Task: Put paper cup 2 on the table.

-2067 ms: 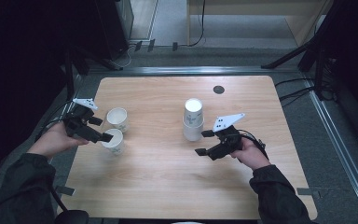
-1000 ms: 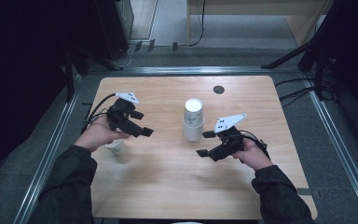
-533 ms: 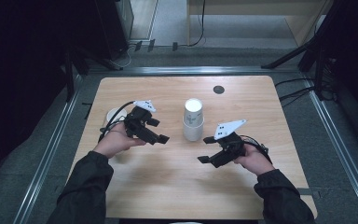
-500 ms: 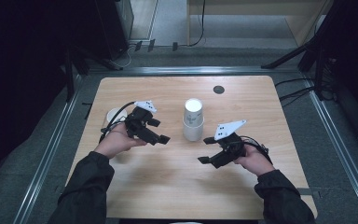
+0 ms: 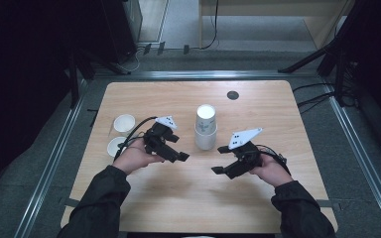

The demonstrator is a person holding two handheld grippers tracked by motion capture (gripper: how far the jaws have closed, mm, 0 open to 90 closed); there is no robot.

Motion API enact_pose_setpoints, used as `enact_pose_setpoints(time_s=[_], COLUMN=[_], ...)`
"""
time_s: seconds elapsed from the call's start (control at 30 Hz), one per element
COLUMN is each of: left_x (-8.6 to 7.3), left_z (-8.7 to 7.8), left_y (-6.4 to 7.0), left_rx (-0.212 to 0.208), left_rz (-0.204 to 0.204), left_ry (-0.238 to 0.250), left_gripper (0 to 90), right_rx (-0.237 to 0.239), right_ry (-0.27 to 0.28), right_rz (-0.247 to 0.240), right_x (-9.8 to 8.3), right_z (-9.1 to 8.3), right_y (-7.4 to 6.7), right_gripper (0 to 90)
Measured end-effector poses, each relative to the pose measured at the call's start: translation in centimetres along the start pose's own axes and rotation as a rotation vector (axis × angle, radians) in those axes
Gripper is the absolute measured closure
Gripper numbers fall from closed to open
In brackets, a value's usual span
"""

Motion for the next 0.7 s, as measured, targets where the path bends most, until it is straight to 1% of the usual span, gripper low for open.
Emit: enact_pose_setpoints(time_s=[0.07, 0.13, 0.17, 0.23, 0.43, 0.53, 0.63, 0.7], left_x=[-0.2, -0.3, -0.4, -0.5, -0.9, -1.0, -1.1, -1.2], left_z=[0.1, 0.2, 0.2, 0.3, 0.4, 0.4, 0.4, 0.3], left_y=[0.1, 0.1, 0.1, 0.2, 0.2, 0.1, 0.2, 0.2], left_rx=[-0.004, -0.006, 0.005, -0.003, -0.002, 0.006, 0.009, 0.014], left_rz=[0.005, 0.000, 0.010, 0.008, 0.005, 0.013, 0.011, 0.021], left_ry=[0.003, -0.001, -0.006, -0.004, -0.005, -0.004, 0.001, 0.006], left_gripper=[12.8, 12.8, 12.8, 12.8, 13.0, 13.0, 13.0, 13.0], right_rx=[0.003, 0.002, 0.003, 0.004, -0.002, 0.001, -0.002, -0.001], right_ry=[-0.001, -0.002, -0.001, -0.001, 0.000, 0.001, 0.002, 0.000], right_rz=[-0.005, -0.004, -0.005, -0.006, -0.008, -0.006, -0.011, -0.011], right_x=[0.0, 0.0, 0.0, 0.0, 0.0, 0.0, 0.0, 0.0], right_z=[0.0, 0.0, 0.1, 0.0, -0.1, -0.1, -0.1, -0.1], right_y=[-0.1, 0.0, 0.0, -0.1, 0.1, 0.0, 0.1, 0.1], right_gripper=[23.5, 23.5, 23.6, 23.6, 23.5, 23.5, 23.5, 23.5])
Point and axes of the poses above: each handheld gripper's, and its own axes: z roughly forward along the jaws, x roughly out of its top, y roughly to its right, the point moved 10 cm from there along z, roughly forward along the jaws, and after that the axes turned 15 degrees about -z, right-handed, at the moved point
